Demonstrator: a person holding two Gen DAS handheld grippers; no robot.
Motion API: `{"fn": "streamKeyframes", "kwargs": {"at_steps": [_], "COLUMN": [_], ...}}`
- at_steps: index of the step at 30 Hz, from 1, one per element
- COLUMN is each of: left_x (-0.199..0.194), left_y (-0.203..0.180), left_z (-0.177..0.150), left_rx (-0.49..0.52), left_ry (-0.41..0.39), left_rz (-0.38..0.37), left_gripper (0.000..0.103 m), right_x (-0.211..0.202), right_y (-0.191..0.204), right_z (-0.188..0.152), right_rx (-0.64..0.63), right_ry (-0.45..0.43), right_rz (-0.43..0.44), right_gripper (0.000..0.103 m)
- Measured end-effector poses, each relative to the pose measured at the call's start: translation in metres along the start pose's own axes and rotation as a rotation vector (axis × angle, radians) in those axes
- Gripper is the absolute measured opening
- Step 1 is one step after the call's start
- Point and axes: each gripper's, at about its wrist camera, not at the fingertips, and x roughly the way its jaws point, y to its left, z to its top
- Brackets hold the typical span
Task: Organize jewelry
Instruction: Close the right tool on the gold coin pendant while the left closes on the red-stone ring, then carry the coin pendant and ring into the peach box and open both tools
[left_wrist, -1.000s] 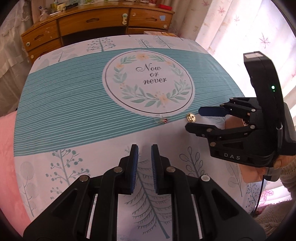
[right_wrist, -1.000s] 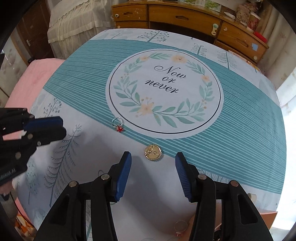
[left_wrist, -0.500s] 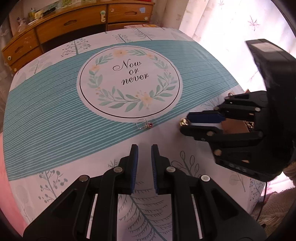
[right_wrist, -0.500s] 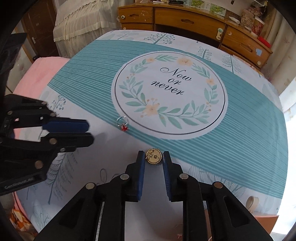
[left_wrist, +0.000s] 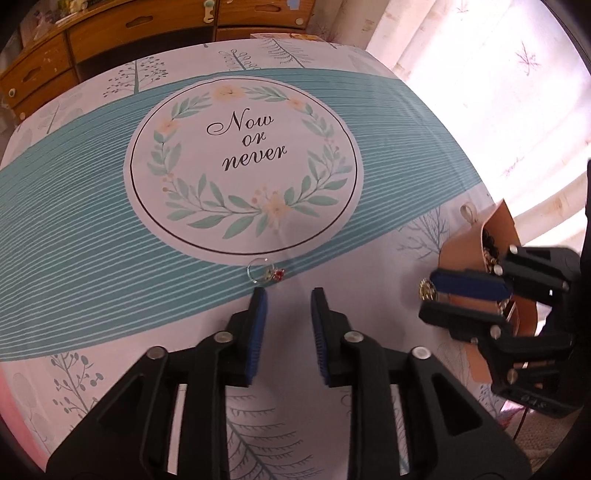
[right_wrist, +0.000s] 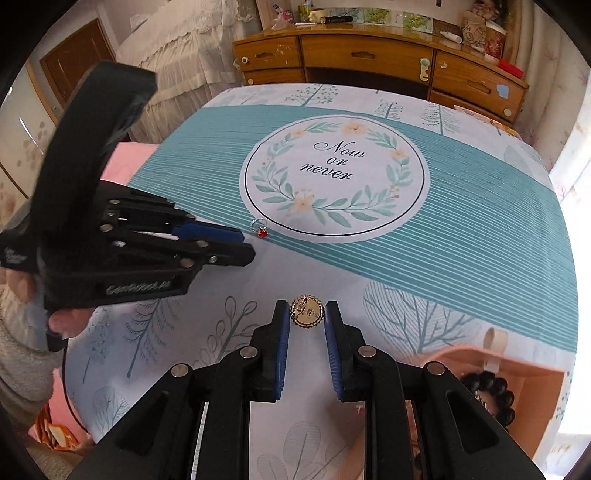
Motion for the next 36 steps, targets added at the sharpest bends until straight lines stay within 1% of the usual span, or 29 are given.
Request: {"fn": "streamKeyframes", "kwargs": {"at_steps": [1, 4, 8, 14, 16, 18, 21, 24, 26, 28, 29, 32, 36], "left_x": [0.0, 0.005, 0.009, 0.011, 0.012, 0.012, 0.013, 0.013, 0.015, 0.015, 0.014, 0.014, 0.013], "left_y": [-0.002, -0.007, -0.009, 0.004, 0.006, 0.005, -0.001, -0.008, -0.012, -0.015, -0.016, -0.015, -0.013], "left_z": [0.001, 0.009, 0.019, 0.035, 0.037, 0.037, 0.035, 0.034, 0.034, 0.035, 0.035, 0.035, 0.032], "left_rx": [-0.007, -0.021, -0.076, -0.237, -0.271, -0.28, -0.272, -0.266, -0.254, -0.243, -0.241, -0.244, -0.246], "left_ry": [0.002, 0.012, 0.034, 0.063, 0.064, 0.067, 0.077, 0.095, 0.103, 0.106, 0.107, 0.106, 0.103], "left_rz": [0.001, 0.026, 0.05, 0.022, 0.025, 0.041, 0.085, 0.112, 0.13, 0.169, 0.179, 0.196, 0.219], "left_gripper": [0.032, 0.037, 0.038, 0.038, 0.038, 0.038, 0.038, 0.038, 0.035, 0.027, 0.025, 0.019, 0.005], "right_x": [-0.003, -0.009, -0.012, -0.021, -0.026, -0.03, -0.035, -0.04, -0.043, -0.046, -0.047, -0.049, -0.051], "right_y": [-0.001, -0.005, -0.012, -0.023, -0.027, -0.028, -0.031, -0.033, -0.035, -0.036, -0.037, -0.038, -0.039], "right_z": [-0.003, -0.01, -0.022, -0.031, -0.033, -0.034, -0.037, -0.038, -0.039, -0.04, -0.041, -0.041, -0.041], "right_rx": [0.008, 0.025, 0.058, 0.101, 0.115, 0.12, 0.125, 0.131, 0.138, 0.145, 0.15, 0.158, 0.163], "right_ry": [-0.007, -0.02, -0.018, -0.033, -0.04, -0.047, -0.056, -0.063, -0.067, -0.071, -0.073, -0.077, -0.082], "right_rz": [0.007, 0.021, 0.038, 0.064, 0.089, 0.095, 0.101, 0.103, 0.105, 0.108, 0.109, 0.109, 0.108], "right_gripper": [0.019, 0.019, 0.019, 0.019, 0.019, 0.019, 0.019, 0.019, 0.019, 0.019, 0.019, 0.019, 0.019]}}
